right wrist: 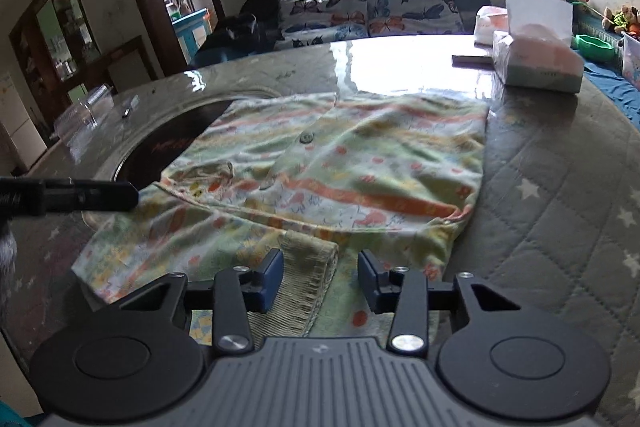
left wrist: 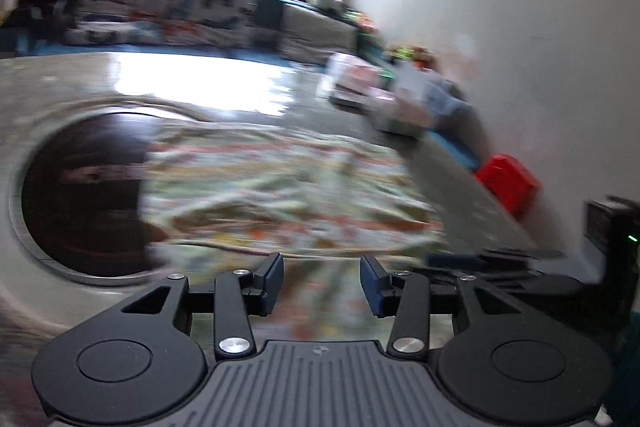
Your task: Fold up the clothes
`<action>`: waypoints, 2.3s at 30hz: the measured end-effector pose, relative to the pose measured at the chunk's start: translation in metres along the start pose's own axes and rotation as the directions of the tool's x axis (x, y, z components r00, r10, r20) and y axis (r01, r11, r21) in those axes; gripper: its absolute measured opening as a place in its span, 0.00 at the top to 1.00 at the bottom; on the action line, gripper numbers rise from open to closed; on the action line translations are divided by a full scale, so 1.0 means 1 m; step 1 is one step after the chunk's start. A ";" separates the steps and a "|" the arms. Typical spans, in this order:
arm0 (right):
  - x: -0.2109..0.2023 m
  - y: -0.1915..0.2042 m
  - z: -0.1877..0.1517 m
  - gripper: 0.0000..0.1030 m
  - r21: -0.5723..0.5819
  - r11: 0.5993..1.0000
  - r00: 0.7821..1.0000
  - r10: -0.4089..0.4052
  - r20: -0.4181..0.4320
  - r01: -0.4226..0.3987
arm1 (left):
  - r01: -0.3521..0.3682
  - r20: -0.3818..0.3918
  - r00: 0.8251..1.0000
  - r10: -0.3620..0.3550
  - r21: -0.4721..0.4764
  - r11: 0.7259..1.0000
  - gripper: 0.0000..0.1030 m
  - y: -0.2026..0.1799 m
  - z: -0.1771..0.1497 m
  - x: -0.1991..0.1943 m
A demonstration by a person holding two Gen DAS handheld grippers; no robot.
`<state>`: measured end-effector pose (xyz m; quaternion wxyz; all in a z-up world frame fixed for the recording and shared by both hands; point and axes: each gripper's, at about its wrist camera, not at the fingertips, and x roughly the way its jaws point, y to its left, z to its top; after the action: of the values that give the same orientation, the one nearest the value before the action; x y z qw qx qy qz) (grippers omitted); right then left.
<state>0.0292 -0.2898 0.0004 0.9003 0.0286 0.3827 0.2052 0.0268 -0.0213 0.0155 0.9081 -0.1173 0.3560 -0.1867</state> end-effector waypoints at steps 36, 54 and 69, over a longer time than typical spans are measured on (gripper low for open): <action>-0.013 0.020 0.009 0.65 -0.109 0.994 1.000 0.020 0.018 -0.018 | -0.127 -0.001 0.992 0.127 0.014 0.992 0.71 0.027 -0.004 -0.003; -0.019 0.034 -0.017 0.60 -0.201 0.979 0.998 0.031 -0.057 -0.042 | -0.080 -0.060 0.995 0.086 0.085 0.993 0.61 0.018 -0.028 -0.003; 0.009 0.025 0.014 0.59 -0.170 0.985 0.999 0.033 -0.009 -0.034 | -0.085 -0.053 0.995 0.084 -0.005 0.996 0.60 0.043 -0.003 0.020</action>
<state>0.0361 -0.2618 0.0096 0.8947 -0.0428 0.3660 0.2524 0.0490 0.0085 -0.0135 0.9051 -0.1005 0.3850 -0.1499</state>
